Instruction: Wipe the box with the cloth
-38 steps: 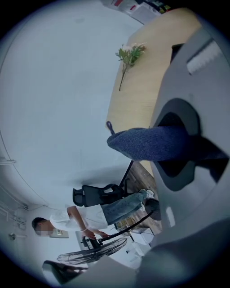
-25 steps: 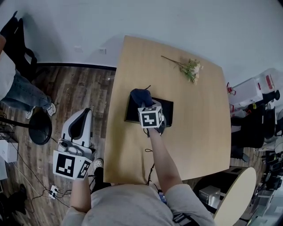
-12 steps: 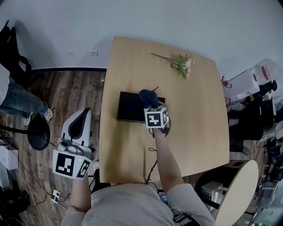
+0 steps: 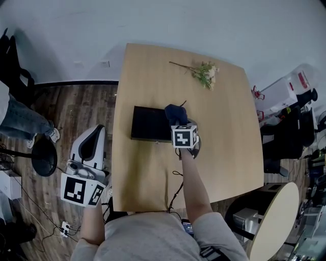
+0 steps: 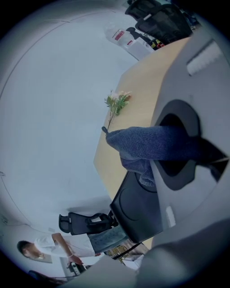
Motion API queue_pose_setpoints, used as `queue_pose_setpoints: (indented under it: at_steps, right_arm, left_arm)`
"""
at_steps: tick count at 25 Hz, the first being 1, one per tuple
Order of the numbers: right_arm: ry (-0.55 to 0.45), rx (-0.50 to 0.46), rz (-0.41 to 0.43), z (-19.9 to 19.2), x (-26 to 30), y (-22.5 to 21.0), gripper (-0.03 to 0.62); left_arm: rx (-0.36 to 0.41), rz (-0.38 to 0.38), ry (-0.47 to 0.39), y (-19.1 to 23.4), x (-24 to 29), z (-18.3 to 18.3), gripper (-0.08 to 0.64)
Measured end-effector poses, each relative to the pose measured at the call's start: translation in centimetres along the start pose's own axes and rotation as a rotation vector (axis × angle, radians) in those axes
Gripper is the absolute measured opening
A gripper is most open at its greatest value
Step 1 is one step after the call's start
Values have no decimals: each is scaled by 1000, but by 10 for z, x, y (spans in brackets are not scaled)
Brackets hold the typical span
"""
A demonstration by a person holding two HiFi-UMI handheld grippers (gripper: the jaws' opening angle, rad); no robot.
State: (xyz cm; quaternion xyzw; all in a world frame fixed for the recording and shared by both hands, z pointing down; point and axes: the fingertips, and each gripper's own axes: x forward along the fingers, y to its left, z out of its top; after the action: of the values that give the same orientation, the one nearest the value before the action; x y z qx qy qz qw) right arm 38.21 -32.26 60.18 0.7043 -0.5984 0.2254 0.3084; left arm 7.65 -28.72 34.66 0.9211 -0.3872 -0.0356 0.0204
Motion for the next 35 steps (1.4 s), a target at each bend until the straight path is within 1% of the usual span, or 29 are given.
queue_pose_setpoints:
  at_steps: [4, 7, 10, 17, 21, 24, 27, 30, 33, 35]
  right_arm:
    - [-2, 30, 4, -3, 1, -7, 66]
    - [-7, 56, 17, 1, -3, 0, 66]
    - [-41, 99, 53, 8, -13, 13, 67]
    - [-139, 135, 204, 38, -41, 78, 67]
    - [-157, 141, 299, 46, -53, 123, 67]
    - [-155, 124, 340, 48, -56, 153, 67]
    - [-128, 100, 349, 42, -50, 174, 67]
    - [-87, 35, 319, 29, -39, 188, 67]
    - [-81, -29, 285, 24, -33, 194, 67]
    - [-82, -45, 281, 23, -31, 195, 67]
  left_arm:
    - [-6, 5, -4, 1, -3, 1, 8]
    - [-3, 7, -7, 1, -6, 3, 8]
    - [-1, 10, -11, 4, -9, 4, 8]
    - [-5, 6, -20, 8, -16, 7, 8]
    - [-7, 4, -24, 10, -21, 10, 8]
    - [-8, 11, -26, 15, -27, 11, 8]
    - [-9, 22, -23, 23, -34, 11, 8]
    - [-10, 29, -18, 29, -41, 10, 8]
    - [-13, 28, -16, 34, -45, 11, 8]
    - [-14, 24, -19, 34, -47, 12, 8]
